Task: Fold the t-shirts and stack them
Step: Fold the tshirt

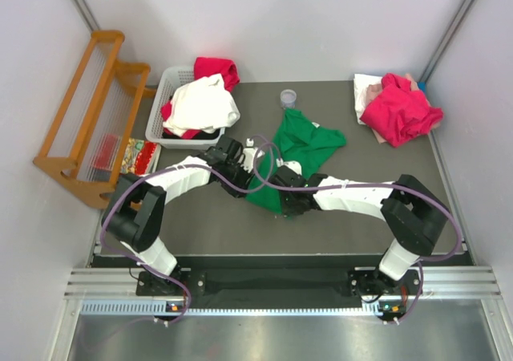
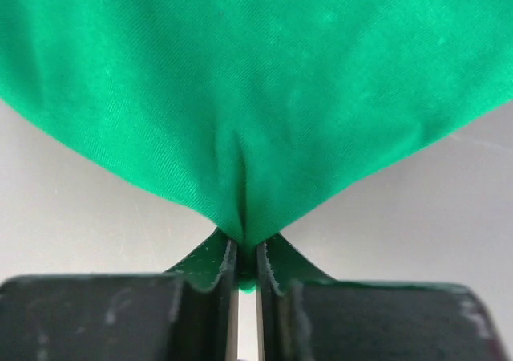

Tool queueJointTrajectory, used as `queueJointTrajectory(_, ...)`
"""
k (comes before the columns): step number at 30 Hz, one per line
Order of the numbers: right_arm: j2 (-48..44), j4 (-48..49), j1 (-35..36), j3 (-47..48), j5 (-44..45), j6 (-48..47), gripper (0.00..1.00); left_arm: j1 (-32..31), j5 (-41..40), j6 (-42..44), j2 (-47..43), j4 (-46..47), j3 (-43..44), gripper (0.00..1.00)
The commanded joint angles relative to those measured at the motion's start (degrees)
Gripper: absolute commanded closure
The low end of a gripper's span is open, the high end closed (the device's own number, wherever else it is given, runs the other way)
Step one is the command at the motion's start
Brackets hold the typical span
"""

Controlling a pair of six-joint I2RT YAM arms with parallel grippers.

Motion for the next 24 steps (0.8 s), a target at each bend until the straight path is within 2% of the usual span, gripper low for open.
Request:
queueJointTrajectory(1,-4.6,-4.6,-0.1,-2.2,-0.9,-0.7,1.0,-0.7,-0.6,2.7,-0.8,-2.3,3.0,0.68)
queueJointTrajectory(5,-8.4,-5.9,-0.1,-5.1,-1.8,-0.2,1.0,-0.7,1.7,5.6,-2.3,-6.5,4.0,0.68)
queueJointTrajectory(10,-13.0,-6.2,-0.1,-9.2,-6.0,1.4,1.0,-0.8,6.0,10.1,-4.4,-20.1,9.6,0.68)
queueJointTrajectory(12,-14.2,-5.8,0.0,-10.2,-6.9,1.5,1.0,-0.8,6.2,10.8,-6.7,-21.6,10.5,0.67)
queueJointTrajectory(13,-14.5,-5.8,0.0,-10.5,-6.6,1.5,1.0,-0.7,6.3,10.4,-7.5,-21.3,10.4,0.65)
queueJointTrajectory(16,-13.0,-5.6,-0.1,-9.4,-6.1,1.0,1.0,-1.4,8.9,8.8,-9.1,-21.1,9.4,0.32)
queueJointTrajectory(17,-12.5,-5.5,0.0,-9.1,-6.1,0.9,1.0,-1.9,9.4,7.6,-9.0,-21.1,9.0,0.25)
queueJointTrajectory(20,-11.2,-4.7,0.0,-8.2,-6.5,0.6,1.0,-5.6,8.7,6.1,-9.5,-19.1,4.5,0.23)
queueJointTrajectory(24,-10.1,-4.0,0.0,-7.6,-6.7,0.4,1.0,-11.0,7.1,4.1,-9.4,-16.7,1.3,0.3)
